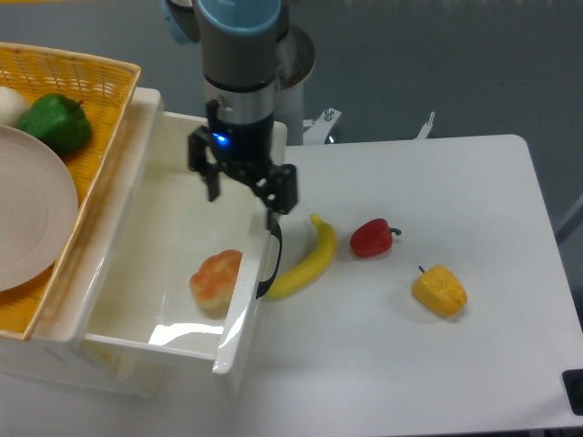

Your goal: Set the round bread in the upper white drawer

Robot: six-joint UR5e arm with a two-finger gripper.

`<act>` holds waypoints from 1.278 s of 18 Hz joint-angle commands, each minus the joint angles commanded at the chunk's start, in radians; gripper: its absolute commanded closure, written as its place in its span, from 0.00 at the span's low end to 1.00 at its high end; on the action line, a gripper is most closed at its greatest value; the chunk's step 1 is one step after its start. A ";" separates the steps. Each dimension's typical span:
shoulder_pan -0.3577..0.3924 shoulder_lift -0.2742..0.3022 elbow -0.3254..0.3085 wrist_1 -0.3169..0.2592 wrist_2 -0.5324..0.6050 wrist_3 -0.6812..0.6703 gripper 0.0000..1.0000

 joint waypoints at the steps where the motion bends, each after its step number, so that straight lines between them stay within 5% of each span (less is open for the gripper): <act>1: 0.031 0.000 0.006 -0.002 0.003 0.050 0.00; 11: 0.242 -0.078 -0.003 -0.011 0.005 0.373 0.00; 23: 0.307 -0.291 0.008 0.014 0.000 0.575 0.00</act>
